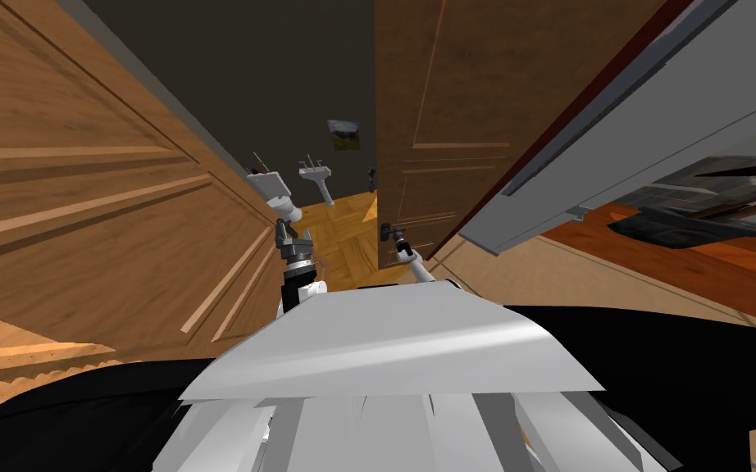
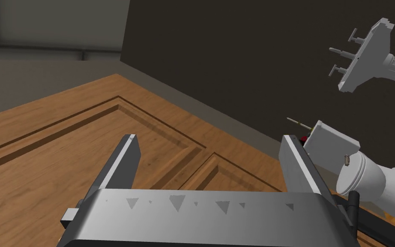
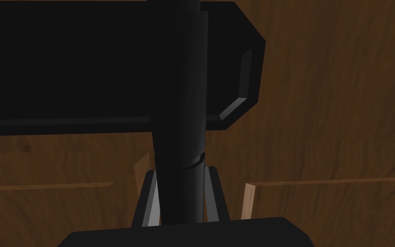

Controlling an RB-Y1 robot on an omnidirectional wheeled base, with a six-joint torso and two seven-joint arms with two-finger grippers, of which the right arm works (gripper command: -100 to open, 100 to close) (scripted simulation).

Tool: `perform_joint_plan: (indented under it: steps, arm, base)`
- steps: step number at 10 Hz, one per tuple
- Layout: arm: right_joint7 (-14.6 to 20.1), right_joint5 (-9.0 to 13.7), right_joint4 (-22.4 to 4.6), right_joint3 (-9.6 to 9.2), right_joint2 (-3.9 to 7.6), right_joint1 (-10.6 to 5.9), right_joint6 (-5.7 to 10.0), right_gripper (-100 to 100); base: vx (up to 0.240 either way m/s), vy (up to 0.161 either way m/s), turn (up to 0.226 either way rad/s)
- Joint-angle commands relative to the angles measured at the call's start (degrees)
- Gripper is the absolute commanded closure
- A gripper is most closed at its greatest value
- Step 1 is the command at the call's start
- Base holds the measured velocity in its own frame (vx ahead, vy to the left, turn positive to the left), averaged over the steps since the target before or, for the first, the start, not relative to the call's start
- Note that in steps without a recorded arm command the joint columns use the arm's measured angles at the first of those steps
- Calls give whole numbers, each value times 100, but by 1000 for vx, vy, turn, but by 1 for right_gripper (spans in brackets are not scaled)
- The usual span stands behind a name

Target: Push the door open

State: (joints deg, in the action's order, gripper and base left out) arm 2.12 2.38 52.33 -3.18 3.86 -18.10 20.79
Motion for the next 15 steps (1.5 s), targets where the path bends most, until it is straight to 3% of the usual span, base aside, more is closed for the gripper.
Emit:
perform_joint_plan:
  steps: [1, 8, 9, 15]
  arm:
    - [-29, 34, -144, 170, 67, -116, 59, 100]
    - [-174, 107, -245, 642, -4, -163, 52, 100]
    - [-159, 105, -213, 623, 20, -129, 29, 100]
    - [-285, 177, -236, 1004, 139, -126, 46, 100]
  base:
    - [135, 137, -63]
    - [155, 152, -77]
    - [55, 36, -31]
    - [170, 75, -50]
